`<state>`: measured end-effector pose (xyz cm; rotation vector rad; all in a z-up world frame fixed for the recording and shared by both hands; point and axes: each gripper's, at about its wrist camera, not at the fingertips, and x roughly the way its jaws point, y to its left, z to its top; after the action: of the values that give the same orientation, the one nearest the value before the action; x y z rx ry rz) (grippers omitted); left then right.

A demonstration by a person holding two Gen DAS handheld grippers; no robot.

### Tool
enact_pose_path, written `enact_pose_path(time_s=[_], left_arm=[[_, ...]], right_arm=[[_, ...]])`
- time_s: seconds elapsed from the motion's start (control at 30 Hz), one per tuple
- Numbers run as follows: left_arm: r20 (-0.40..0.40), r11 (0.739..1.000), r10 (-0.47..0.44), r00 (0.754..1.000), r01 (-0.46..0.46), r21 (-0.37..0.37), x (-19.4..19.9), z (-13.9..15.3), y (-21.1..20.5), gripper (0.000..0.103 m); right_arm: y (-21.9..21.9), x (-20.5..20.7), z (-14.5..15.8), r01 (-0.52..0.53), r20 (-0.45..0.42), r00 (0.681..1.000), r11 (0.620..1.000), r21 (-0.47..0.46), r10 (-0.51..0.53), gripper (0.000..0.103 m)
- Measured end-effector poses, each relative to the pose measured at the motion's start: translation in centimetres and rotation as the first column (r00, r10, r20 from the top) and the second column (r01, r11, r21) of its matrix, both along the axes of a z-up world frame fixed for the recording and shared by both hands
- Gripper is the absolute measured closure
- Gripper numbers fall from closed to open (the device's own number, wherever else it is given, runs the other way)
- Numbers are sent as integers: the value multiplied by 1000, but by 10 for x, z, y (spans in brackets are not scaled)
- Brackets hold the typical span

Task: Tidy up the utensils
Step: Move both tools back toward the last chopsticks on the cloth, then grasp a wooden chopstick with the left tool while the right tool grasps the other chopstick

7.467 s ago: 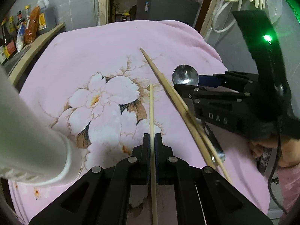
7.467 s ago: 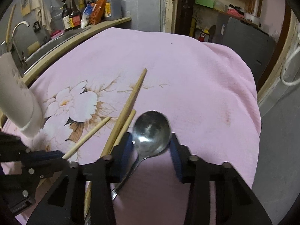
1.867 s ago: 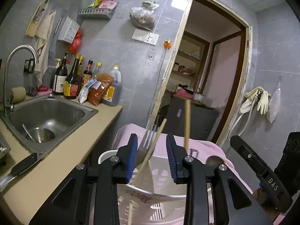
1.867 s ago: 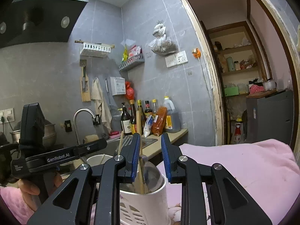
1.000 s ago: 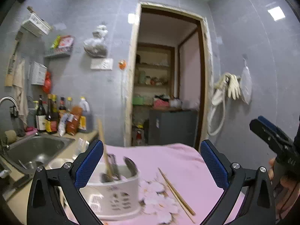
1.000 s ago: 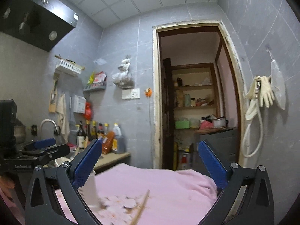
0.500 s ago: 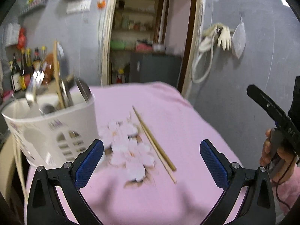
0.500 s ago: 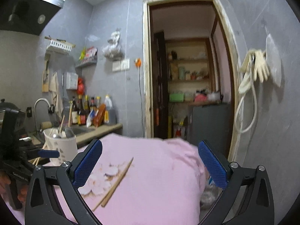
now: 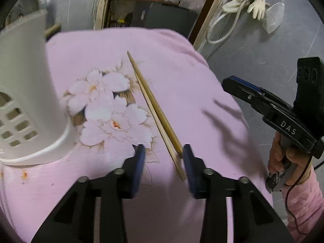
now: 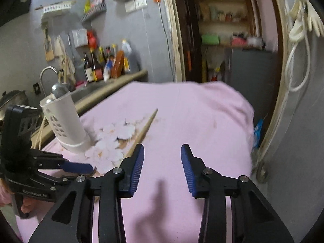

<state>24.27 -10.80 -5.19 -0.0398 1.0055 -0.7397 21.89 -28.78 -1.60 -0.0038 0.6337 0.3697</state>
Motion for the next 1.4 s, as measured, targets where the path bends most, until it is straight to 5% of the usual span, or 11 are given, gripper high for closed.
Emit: enact_pose_path(time_s=[0.17,0.63,0.8,1.03,1.4], left_arm=[[-22,999,19,1000,-19,28,13,-6,-4,86],[6,997,44,999,-44,69,34,-11,-30,88],[2,995,83,997,-83,64,39,-11,-29,98],[6,985,163,987,-163,57,25,-10,7,100],[16,976,216,976,-216,39,-18,-1,49,100]], right_arm=[[-4,11,-8,0,-62,998,999,39,3,70],[-4,21,-10,15,-101,995,998,61,-9,70],[-3,33,-14,26,-146,989,998,52,-19,70],[13,64,-25,-9,-230,973,996,87,29,70],[60,105,-44,-63,-337,940,998,0,59,71]])
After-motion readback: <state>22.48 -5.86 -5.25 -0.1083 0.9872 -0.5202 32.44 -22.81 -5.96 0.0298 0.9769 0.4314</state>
